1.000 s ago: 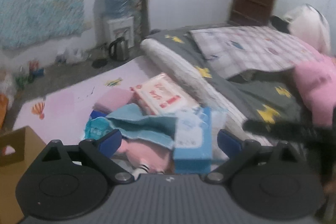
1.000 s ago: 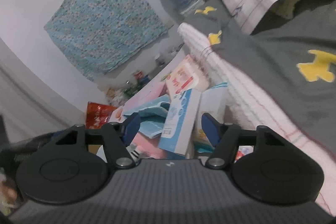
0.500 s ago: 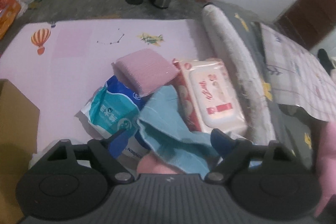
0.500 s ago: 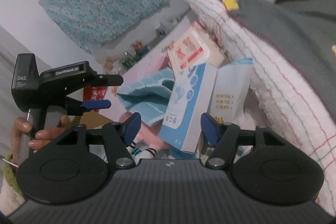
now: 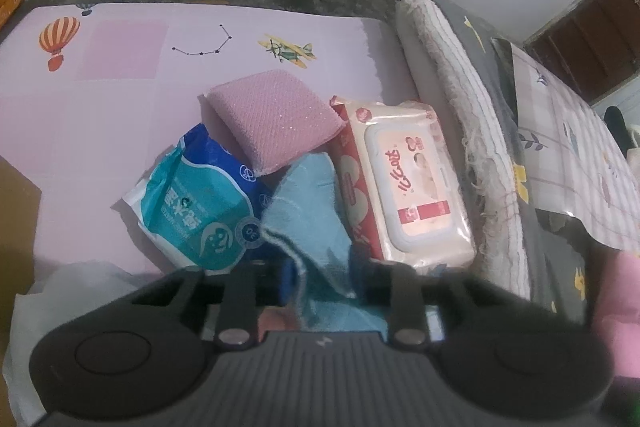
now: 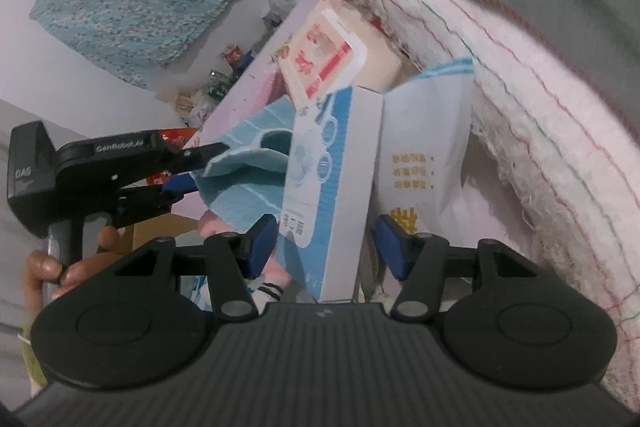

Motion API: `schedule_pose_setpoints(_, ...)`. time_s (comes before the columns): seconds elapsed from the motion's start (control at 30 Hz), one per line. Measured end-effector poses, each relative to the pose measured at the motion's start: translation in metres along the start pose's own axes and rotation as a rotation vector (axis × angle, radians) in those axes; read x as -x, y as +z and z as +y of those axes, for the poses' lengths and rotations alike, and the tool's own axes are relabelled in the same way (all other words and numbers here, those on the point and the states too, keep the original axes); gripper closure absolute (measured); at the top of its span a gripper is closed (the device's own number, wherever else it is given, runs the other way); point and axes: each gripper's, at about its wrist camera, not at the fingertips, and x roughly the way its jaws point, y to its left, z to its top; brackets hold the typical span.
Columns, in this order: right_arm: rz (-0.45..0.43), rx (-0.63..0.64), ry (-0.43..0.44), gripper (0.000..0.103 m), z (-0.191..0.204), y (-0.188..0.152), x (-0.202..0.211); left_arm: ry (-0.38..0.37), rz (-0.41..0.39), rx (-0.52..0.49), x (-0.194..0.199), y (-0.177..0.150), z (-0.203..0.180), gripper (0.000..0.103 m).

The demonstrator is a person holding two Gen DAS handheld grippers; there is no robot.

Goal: Organize soft objects
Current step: 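Grasp the light blue towel with the left tool while the right grasps the tissue box, then lift the light blue towel with the left tool while the right tool lifts the tissue box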

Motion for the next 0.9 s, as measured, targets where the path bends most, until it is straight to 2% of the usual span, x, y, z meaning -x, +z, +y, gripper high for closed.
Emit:
schedule_pose_setpoints(0.03,0.000,-0.002,0.010,0.048,-0.001,0.000,-0.002,0.000,-0.005,-0.002,0.000,0.000,0.000,0.081)
schedule_pose_setpoints(0.07,0.000,-0.003,0.026,0.048,-0.001,0.001,-0.005,-0.001,-0.011,-0.007,0.000,-0.001,0.000,0.086)
schedule_pose_setpoints(0.1,-0.001,-0.002,0.035,0.054,-0.001,0.001,-0.007,-0.003,-0.015,-0.010,0.000,-0.001,0.000,0.093)
schedule_pose_setpoints(0.13,-0.007,-0.004,0.037,0.060,-0.001,0.001,-0.008,-0.005,-0.019,-0.012,0.000,-0.001,0.000,0.093)
schedule_pose_setpoints(0.17,-0.011,-0.006,0.039,0.073,-0.001,0.001,-0.008,-0.006,-0.024,-0.014,0.001,-0.001,0.000,0.094)
schedule_pose_setpoints(0.27,-0.031,-0.011,0.074,0.082,0.002,0.001,-0.006,-0.017,-0.058,-0.032,0.008,0.000,-0.004,0.095)
schedule_pose_setpoints(0.47,-0.112,0.030,0.130,0.084,0.016,0.006,0.018,-0.090,-0.121,-0.056,0.039,-0.004,-0.015,0.096)
schedule_pose_setpoints(0.67,-0.170,0.056,0.174,0.084,0.028,0.004,0.055,-0.168,-0.179,-0.107,0.087,-0.023,-0.028,0.096)
schedule_pose_setpoints(0.77,-0.204,0.073,0.190,0.084,0.031,-0.006,0.082,-0.199,-0.206,-0.134,0.116,-0.038,-0.032,0.096)
schedule_pose_setpoints(0.9,-0.269,0.083,0.221,0.084,0.026,-0.036,0.124,-0.264,-0.227,-0.160,0.157,-0.069,-0.037,0.096)
